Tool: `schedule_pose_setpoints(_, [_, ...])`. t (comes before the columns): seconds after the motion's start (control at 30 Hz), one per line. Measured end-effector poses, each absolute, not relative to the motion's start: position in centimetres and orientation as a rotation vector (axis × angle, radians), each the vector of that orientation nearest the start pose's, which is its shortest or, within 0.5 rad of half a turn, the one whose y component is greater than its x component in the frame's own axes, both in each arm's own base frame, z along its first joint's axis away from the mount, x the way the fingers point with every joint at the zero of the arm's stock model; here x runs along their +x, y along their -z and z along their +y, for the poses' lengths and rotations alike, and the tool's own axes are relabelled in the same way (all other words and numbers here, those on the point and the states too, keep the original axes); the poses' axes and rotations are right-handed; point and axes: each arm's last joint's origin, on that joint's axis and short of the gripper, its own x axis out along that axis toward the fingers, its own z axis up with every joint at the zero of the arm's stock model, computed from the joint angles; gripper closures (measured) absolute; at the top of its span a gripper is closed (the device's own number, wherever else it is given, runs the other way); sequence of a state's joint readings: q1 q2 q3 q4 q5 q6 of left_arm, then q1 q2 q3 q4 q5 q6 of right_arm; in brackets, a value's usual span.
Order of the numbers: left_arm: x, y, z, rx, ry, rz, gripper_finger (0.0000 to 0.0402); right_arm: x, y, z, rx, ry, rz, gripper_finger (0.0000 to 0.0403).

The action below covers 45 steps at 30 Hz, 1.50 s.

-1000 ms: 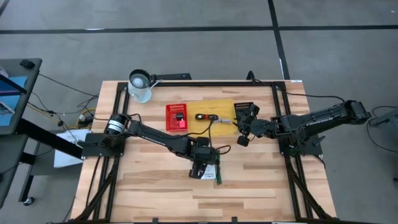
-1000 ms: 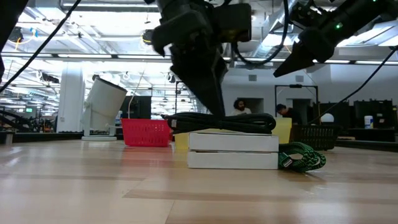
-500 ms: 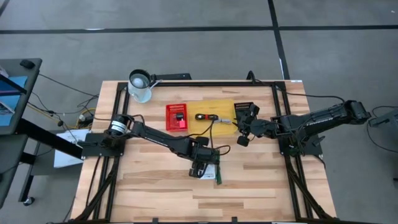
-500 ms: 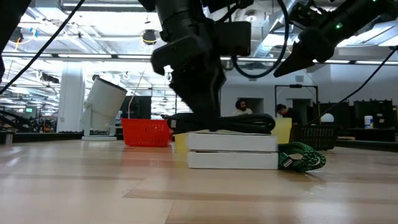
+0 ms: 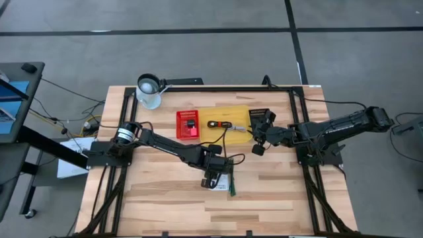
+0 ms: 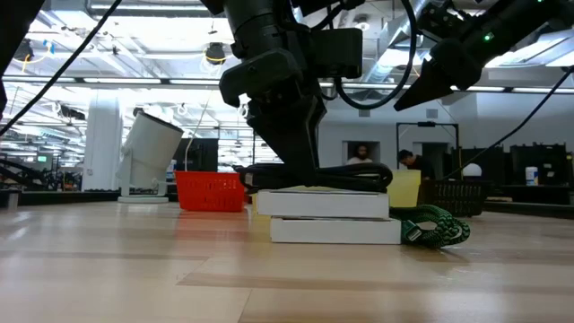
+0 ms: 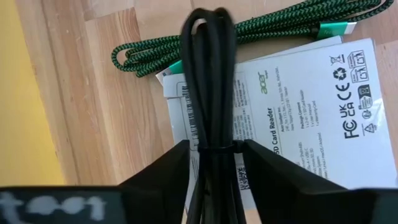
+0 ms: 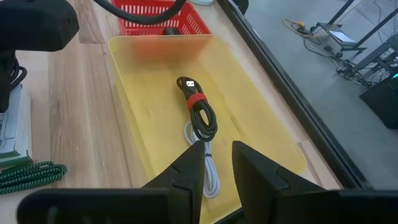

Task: Pick and place items into bin
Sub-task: Put the black charger cable into the yellow bin

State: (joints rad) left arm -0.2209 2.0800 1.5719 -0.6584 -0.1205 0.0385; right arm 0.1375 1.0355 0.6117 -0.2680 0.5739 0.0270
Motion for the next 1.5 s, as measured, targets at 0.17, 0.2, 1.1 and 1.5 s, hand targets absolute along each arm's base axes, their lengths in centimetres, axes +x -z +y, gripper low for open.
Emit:
schedule_pose_setpoints(0.17, [42.0, -17.9, -9.1, 0.234, 0.111, 1.149, 0.0309, 20.4, -22.6, 1.2, -0.217, 0.427, 0.648, 0.0325])
schedule_pose_setpoints(0.2, [42.0, -17.9, -9.1, 0.233, 0.111, 1.149, 0.0317, 20.4, -22.6, 1.2, -0.217, 0.427, 0.647, 0.0325])
schedule_pose_setpoints(1.1, [42.3, -21.9, -8.1, 0.479, -0.102, 1.147, 0.0322, 20.4, -22.5, 1.2, -0.22, 0.428, 0.655, 0.0325])
schedule_pose_setpoints(1.5, [43.2, -23.0, -2.2, 0.561, -0.22, 1.179, 0.0322, 20.4, -22.5, 1.2, -0.221, 0.428, 0.656, 0.0325])
